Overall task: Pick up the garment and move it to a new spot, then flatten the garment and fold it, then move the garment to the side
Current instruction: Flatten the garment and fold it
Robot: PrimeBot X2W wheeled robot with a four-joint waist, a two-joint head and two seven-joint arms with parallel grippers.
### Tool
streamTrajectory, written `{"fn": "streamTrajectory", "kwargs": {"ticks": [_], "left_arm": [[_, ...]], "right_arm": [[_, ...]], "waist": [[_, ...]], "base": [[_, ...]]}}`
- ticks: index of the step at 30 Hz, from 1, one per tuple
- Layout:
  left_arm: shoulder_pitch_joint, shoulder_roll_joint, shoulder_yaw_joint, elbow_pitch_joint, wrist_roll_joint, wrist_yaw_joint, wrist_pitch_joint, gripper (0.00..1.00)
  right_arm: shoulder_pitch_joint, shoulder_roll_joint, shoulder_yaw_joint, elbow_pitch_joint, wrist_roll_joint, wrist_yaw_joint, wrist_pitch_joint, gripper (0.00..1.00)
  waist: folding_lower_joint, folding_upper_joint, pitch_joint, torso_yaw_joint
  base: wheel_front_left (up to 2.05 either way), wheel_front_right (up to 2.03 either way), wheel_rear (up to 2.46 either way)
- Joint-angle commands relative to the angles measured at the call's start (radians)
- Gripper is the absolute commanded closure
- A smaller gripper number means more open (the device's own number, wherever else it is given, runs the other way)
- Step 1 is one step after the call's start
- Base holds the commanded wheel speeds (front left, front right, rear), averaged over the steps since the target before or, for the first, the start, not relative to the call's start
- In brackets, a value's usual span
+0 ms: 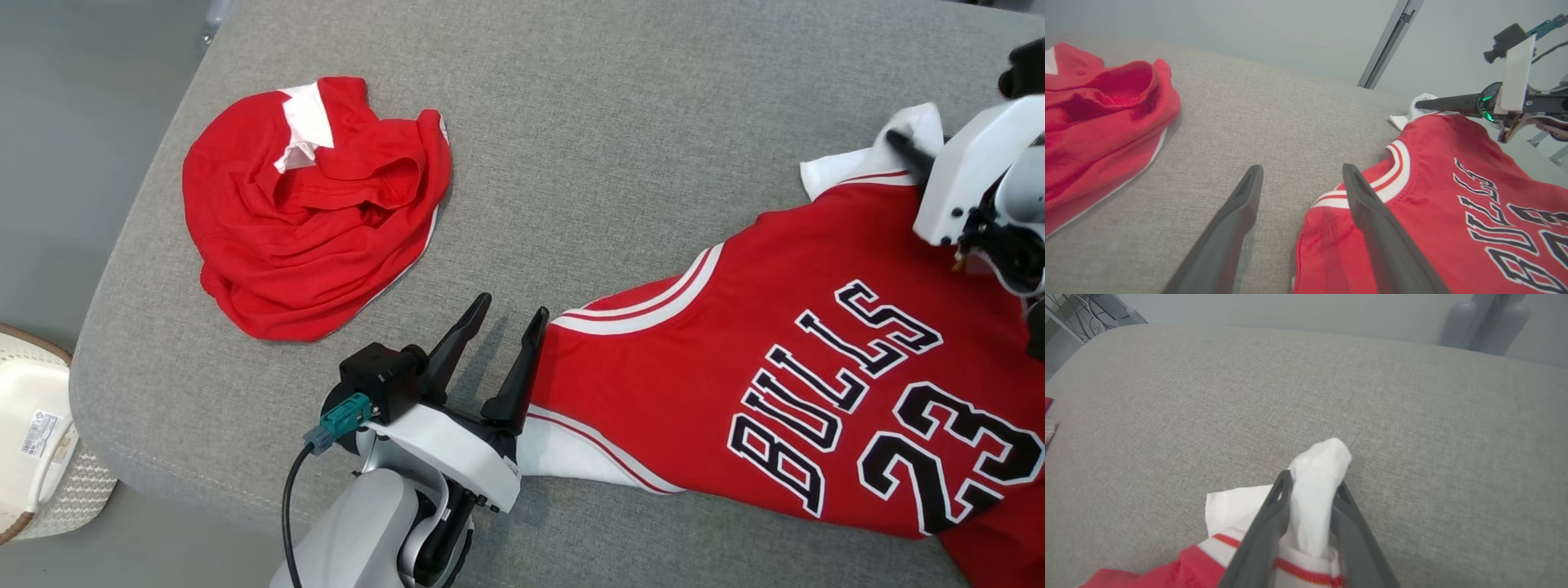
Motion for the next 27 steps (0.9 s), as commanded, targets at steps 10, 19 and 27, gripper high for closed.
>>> {"fn": "streamTrajectory", "kwargs": {"ticks": [10,19,27], "left_arm": [[-0.027,0.002,-0.027,0.019,-0.031,0.009,-0.015,0.00],[-0.035,0.002,-0.058,0.007,-0.052,0.018,-0.017,0.00],[-0.041,0.002,-0.043,0.000,-0.050,0.026,-0.017,0.00]], "right_arm": [[-0.127,-0.005,0.028,-0.051,0.085,0.000,-0.256,1.00],[-0.245,0.023,0.053,0.048,0.046,0.000,-0.531,1.00],[-0.277,0.057,0.148,0.164,0.014,0.000,-0.592,0.00]], "waist": [[0.0000,0.0000,-0.008,0.016],[0.0000,0.0000,0.008,0.031],[0.0000,0.0000,0.021,0.017]], "base": [[0.00,0.00,0.00],[0.00,0.00,0.00],[0.00,0.00,0.00]]}}
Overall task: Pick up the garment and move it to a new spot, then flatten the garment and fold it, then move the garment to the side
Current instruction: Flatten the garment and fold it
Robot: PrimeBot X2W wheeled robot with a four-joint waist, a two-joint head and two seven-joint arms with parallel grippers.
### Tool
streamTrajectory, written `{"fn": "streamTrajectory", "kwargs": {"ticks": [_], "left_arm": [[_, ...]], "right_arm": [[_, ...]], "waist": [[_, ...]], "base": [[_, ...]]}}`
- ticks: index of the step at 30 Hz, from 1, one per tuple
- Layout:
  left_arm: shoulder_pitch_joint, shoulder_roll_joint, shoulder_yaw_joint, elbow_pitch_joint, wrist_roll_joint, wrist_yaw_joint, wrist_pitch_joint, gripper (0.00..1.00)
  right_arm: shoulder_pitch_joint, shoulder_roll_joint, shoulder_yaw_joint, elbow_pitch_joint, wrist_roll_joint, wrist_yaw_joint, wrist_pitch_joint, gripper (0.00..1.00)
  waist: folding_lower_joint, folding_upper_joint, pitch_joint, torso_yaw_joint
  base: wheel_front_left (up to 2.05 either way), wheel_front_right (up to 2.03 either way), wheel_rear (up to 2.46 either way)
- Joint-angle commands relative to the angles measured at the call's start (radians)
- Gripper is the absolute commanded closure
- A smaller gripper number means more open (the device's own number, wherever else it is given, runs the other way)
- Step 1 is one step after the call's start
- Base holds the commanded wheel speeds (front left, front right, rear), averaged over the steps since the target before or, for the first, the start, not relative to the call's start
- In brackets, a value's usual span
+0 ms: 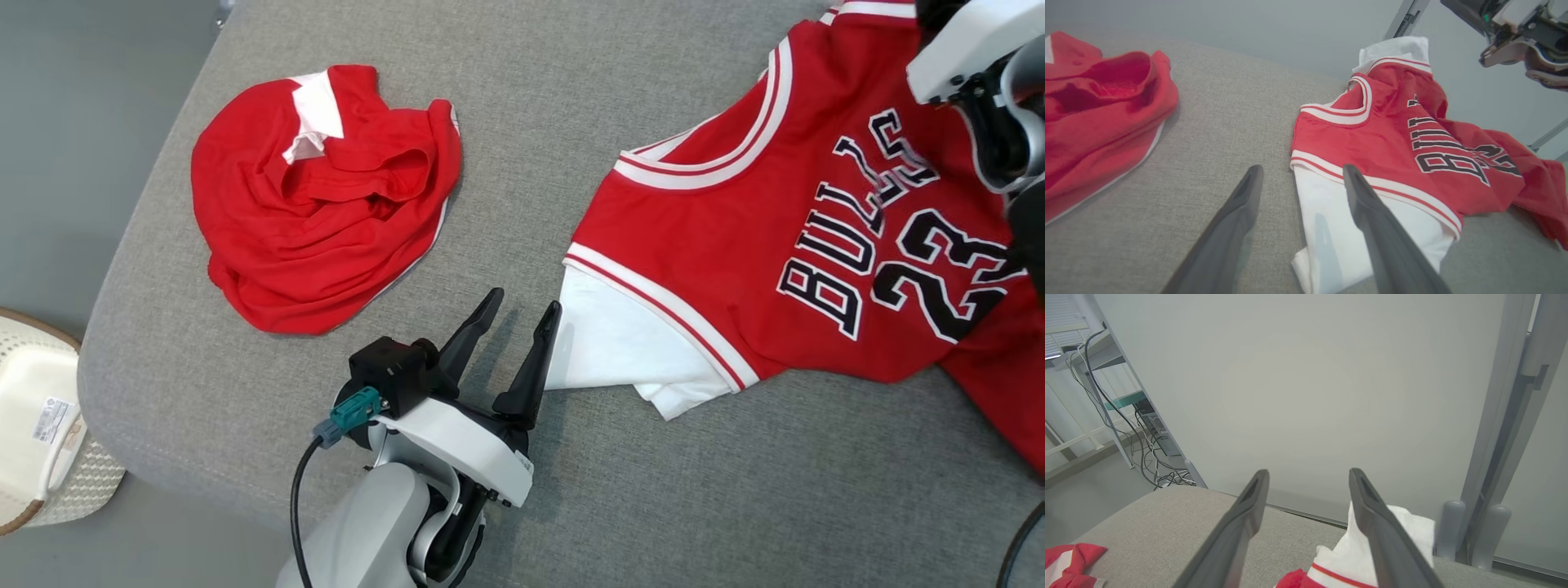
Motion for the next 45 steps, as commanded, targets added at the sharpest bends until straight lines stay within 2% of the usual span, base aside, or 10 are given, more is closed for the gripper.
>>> {"fn": "streamTrajectory", "kwargs": {"ticks": [1,8,14,16,19,24,28,34,37,45], "left_arm": [[-0.016,0.003,0.007,0.000,0.005,0.006,-0.004,0.00],[-0.003,0.007,0.037,0.015,0.028,0.007,-0.004,0.00],[0.026,0.029,0.057,0.034,0.044,0.008,-0.004,0.00],[0.035,0.035,0.062,0.037,0.045,0.013,-0.004,0.00],[0.064,0.056,0.068,0.044,0.041,0.020,-0.004,0.00],[0.103,0.073,0.076,0.037,0.032,0.034,-0.001,0.00],[0.131,0.094,0.083,0.026,0.026,0.045,0.002,0.00],[0.144,0.109,0.081,0.000,0.025,0.059,0.016,0.00],[0.146,0.113,0.079,-0.014,0.025,0.063,0.023,0.00],[0.149,0.117,0.067,-0.036,0.027,0.068,0.036,0.00]], "right_arm": [[0.004,-0.002,0.007,0.010,0.011,0.000,-0.013,0.00],[0.088,0.011,0.037,-0.046,0.072,0.000,-0.056,0.00],[0.233,-0.010,0.021,-0.189,0.134,0.000,-0.070,0.00],[0.287,-0.026,-0.012,-0.257,0.131,0.000,-0.070,0.00],[0.448,-0.023,-0.100,-0.390,0.069,0.000,-0.070,0.00],[0.690,0.039,-0.244,-0.536,0.035,0.000,-0.070,0.00],[0.870,0.084,-0.299,-0.614,-0.030,0.000,-0.070,0.00],[1.028,0.160,-0.374,-0.617,-0.098,0.000,-0.070,0.00],[1.045,0.195,-0.411,-0.598,-0.083,0.000,-0.055,0.00],[1.056,0.226,-0.423,-0.518,-0.113,0.000,0.038,0.00]], "waist": [[0.0000,0.0000,-0.006,-0.013],[0.0000,0.0000,-0.057,-0.080],[0.0000,0.0000,-0.131,-0.164],[0.0000,0.0000,-0.155,-0.192],[0.0000,0.0000,-0.202,-0.246],[0.0000,0.0000,-0.251,-0.308],[0.0000,0.0000,-0.281,-0.349],[0.0000,0.0000,-0.293,-0.372],[0.0000,0.0000,-0.291,-0.374],[0.0000,0.0000,-0.273,-0.351]], "base": [[0.00,0.00,0.00],[0.00,0.00,0.00],[0.00,0.00,0.00],[0.00,0.00,0.00],[0.00,0.00,0.00],[0.00,0.00,0.00],[0.00,0.00,0.00],[0.00,0.00,0.00],[0.00,0.00,0.00],[0.00,0.00,0.00]]}}
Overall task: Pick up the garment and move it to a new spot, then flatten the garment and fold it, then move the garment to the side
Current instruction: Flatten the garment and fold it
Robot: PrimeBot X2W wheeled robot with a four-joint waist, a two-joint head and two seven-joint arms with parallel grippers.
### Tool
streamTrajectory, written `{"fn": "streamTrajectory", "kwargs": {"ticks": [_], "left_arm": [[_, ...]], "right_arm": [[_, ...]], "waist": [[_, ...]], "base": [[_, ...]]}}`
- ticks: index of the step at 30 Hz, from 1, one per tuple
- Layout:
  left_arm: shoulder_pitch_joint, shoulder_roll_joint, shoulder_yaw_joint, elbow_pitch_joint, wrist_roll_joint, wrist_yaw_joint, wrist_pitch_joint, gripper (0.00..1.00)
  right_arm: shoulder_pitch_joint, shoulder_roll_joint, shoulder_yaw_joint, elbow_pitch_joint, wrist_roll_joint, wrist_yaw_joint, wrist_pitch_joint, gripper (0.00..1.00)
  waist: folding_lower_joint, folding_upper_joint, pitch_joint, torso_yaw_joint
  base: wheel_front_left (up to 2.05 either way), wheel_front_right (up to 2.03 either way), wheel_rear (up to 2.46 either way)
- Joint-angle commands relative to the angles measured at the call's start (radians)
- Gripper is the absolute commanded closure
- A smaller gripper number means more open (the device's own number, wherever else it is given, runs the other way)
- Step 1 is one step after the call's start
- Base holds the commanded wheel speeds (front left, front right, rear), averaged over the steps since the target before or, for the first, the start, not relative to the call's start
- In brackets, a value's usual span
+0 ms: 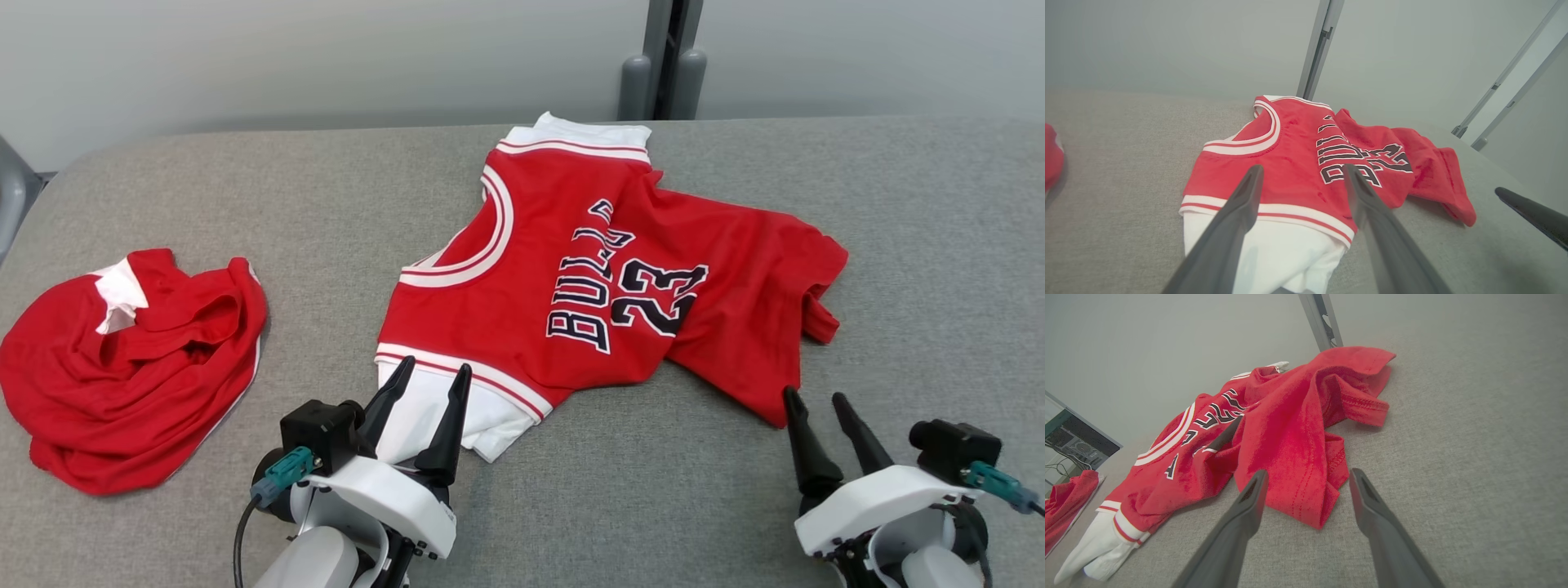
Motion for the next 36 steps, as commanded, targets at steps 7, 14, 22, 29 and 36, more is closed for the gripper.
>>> {"fn": "streamTrajectory", "kwargs": {"ticks": [7,14,22,29,36], "left_arm": [[-0.012,0.006,-0.003,-0.009,0.000,0.005,0.004,0.00],[-0.022,0.010,-0.003,-0.010,-0.004,0.007,0.003,0.00],[-0.011,0.016,0.003,-0.006,-0.010,0.016,-0.001,0.00],[0.021,0.016,0.001,-0.005,-0.017,0.021,-0.007,0.00],[0.040,0.008,-0.012,-0.005,-0.023,0.022,-0.007,0.00]], "right_arm": [[-0.019,0.003,0.038,0.056,-0.005,0.000,0.032,0.00],[-0.075,-0.011,0.070,0.148,-0.010,0.000,0.027,1.00],[-0.114,-0.036,0.105,0.114,0.051,0.000,-0.019,1.00],[-0.104,-0.131,0.115,-0.107,0.071,0.000,0.048,1.00],[-0.024,-0.177,0.006,-0.388,0.039,0.000,0.215,1.00]], "waist": [[0.0000,0.0000,0.026,0.034],[0.0000,0.0000,0.043,0.058],[0.0000,0.0000,0.020,0.041],[0.0000,0.0000,-0.037,-0.013],[0.0000,0.0000,-0.078,-0.026]], "base": [[0.00,0.00,0.00],[0.00,0.00,0.00],[0.00,0.00,0.00],[0.00,0.00,0.00],[0.00,0.00,0.00]]}}
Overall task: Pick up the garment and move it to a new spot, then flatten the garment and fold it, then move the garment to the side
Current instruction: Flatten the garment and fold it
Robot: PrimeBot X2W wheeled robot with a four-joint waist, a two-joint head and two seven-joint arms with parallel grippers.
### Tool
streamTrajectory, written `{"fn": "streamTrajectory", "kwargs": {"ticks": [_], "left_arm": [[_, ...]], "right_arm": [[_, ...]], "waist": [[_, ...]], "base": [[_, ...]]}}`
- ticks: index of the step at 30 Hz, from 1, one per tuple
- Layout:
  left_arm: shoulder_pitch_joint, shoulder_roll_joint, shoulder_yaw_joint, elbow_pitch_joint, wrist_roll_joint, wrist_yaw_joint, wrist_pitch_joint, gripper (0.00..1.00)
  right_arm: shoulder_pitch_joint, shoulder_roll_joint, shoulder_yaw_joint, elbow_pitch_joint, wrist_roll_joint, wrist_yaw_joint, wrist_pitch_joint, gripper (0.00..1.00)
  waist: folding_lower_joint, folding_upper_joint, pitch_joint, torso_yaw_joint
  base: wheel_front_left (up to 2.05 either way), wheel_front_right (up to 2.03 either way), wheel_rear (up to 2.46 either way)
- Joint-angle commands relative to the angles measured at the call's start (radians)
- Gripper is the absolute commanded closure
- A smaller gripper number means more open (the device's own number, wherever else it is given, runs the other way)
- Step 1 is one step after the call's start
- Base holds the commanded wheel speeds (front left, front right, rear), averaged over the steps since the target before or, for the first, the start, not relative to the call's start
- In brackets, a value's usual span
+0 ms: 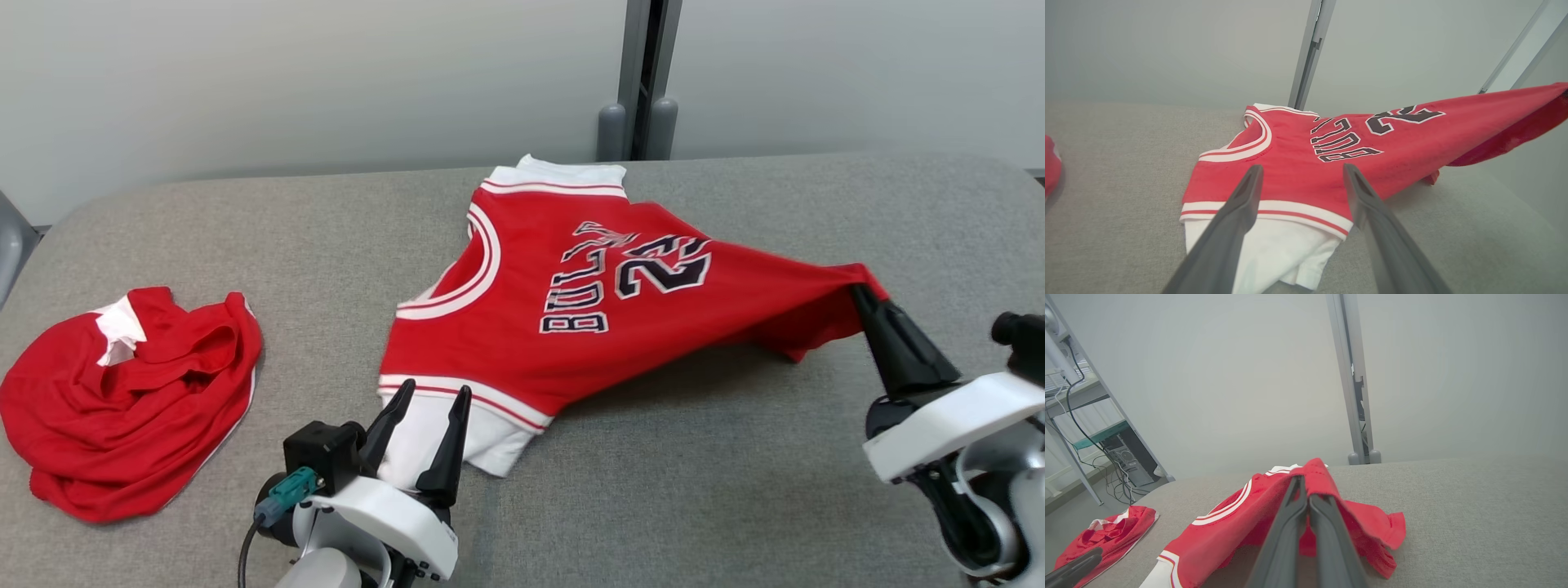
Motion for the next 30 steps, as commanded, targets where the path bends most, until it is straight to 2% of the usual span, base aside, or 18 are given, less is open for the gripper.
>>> {"fn": "streamTrajectory", "kwargs": {"ticks": [1,5,7,9,11,15,17,23,24,25,26,27,28,30], "left_arm": [[0.007,0.004,0.000,-0.001,-0.005,0.001,-0.004,0.00],[0.017,0.007,-0.004,-0.001,-0.005,-0.003,-0.004,0.00],[0.017,0.007,-0.009,0.000,-0.005,-0.005,-0.001,0.00],[0.010,0.006,-0.012,-0.003,-0.003,-0.005,0.002,0.00],[-0.001,0.008,-0.015,-0.005,0.001,-0.005,0.005,0.00],[-0.020,0.003,-0.021,-0.010,0.004,-0.007,0.008,0.00],[-0.031,0.001,-0.025,-0.010,0.006,-0.008,0.011,0.00],[-0.059,-0.007,-0.031,-0.004,0.010,-0.014,0.008,0.00],[-0.063,-0.009,-0.030,-0.002,0.009,-0.015,0.005,0.00],[-0.066,-0.011,-0.029,-0.001,0.008,-0.017,0.003,0.00],[-0.068,-0.013,-0.030,0.001,0.007,-0.019,0.001,0.00],[-0.070,-0.013,-0.029,0.002,0.007,-0.019,0.001,0.00],[-0.076,-0.015,-0.028,0.007,0.008,-0.022,-0.002,0.00],[-0.079,-0.018,-0.027,0.012,0.008,-0.023,-0.006,0.00]], "right_arm": [[0.018,0.001,-0.024,-0.037,-0.013,0.000,0.029,1.00],[0.047,0.024,-0.082,-0.134,-0.043,0.000,0.140,1.00],[0.044,0.002,-0.089,-0.138,-0.090,0.000,0.198,1.00],[0.020,0.009,-0.081,-0.124,-0.084,0.000,0.238,1.00],[-0.020,-0.023,-0.068,-0.097,-0.105,0.000,0.256,1.00],[-0.096,-0.042,-0.041,-0.022,-0.109,0.000,0.241,1.00],[-0.202,-0.060,-0.032,0.093,-0.119,0.000,0.195,1.00],[-0.362,-0.085,-0.016,0.420,-0.182,0.000,0.128,1.00],[-0.379,-0.086,-0.014,0.472,-0.194,0.000,0.119,0.96],[-0.395,-0.085,-0.011,0.520,-0.199,0.000,0.106,0.64],[-0.412,-0.083,-0.020,0.572,-0.205,0.000,0.091,0.09],[-0.428,-0.082,-0.025,0.615,-0.215,0.000,0.073,0.00],[-0.454,-0.066,-0.041,0.701,-0.230,0.000,0.032,0.00],[-0.472,-0.053,-0.038,0.776,-0.255,0.000,0.011,0.00]], "waist": [[0.0000,-0.0001,-0.007,0.003],[0.0000,-0.0001,-0.015,0.021],[0.0000,-0.0001,-0.012,0.034],[0.0000,-0.0001,-0.005,0.050],[0.0000,-0.0001,0.005,0.068],[0.0000,-0.0001,0.029,0.097],[0.0000,-0.0001,0.059,0.126],[0.0000,-0.0001,0.110,0.185],[0.0000,-0.0001,0.116,0.191],[0.0000,-0.0001,0.122,0.197],[0.0000,-0.0001,0.127,0.201],[0.0000,-0.0001,0.132,0.203],[0.0000,-0.0001,0.139,0.205],[0.0000,-0.0001,0.143,0.202]], "base": [[0.00,0.00,0.00],[0.00,0.00,0.00],[0.00,0.00,0.00],[0.00,0.00,0.00],[0.00,0.00,0.00],[0.00,0.00,0.00],[0.00,0.00,0.00],[0.00,0.00,0.00],[0.00,0.00,0.00],[0.00,0.00,0.00],[0.00,0.00,0.00],[0.00,0.00,0.00],[0.00,0.00,0.00],[0.00,0.00,0.00]]}}
